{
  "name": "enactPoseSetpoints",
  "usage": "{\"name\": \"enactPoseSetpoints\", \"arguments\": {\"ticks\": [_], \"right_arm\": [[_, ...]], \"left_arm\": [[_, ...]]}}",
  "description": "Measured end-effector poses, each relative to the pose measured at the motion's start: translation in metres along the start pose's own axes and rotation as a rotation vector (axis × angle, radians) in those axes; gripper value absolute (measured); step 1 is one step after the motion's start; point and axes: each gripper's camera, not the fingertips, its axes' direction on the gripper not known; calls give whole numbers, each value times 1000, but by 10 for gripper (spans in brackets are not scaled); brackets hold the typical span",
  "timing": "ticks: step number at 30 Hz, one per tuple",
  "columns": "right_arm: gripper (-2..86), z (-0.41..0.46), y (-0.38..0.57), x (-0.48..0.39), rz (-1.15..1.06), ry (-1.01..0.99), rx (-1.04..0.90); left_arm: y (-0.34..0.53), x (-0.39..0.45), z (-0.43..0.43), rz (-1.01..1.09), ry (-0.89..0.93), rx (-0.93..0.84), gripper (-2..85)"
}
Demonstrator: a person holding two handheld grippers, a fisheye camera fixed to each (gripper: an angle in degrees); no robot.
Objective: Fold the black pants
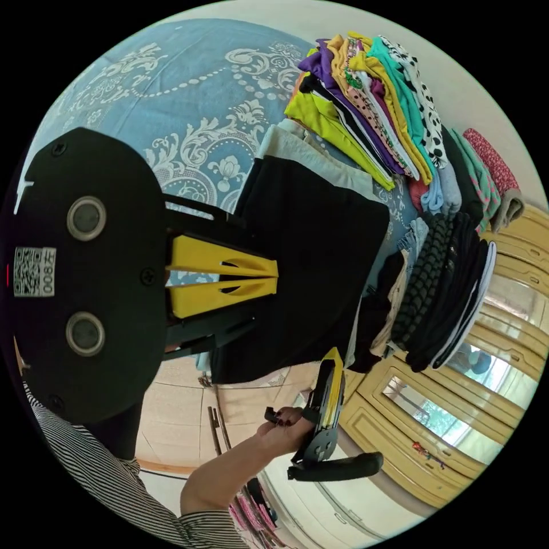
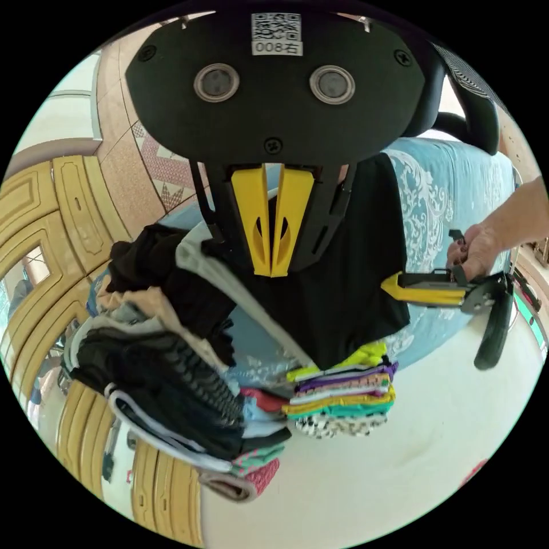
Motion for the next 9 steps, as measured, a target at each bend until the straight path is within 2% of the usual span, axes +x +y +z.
{"name": "enactPoseSetpoints", "arguments": {"ticks": [4, 9], "right_arm": [[27, -30, -65, 29, -38, 131, 234], [75, -25, -165, 75, -21, 155, 321]], "left_arm": [[27, -1, -33, -45, 146, 145, 1], [65, 9, -55, -45, 237, 189, 1]]}}
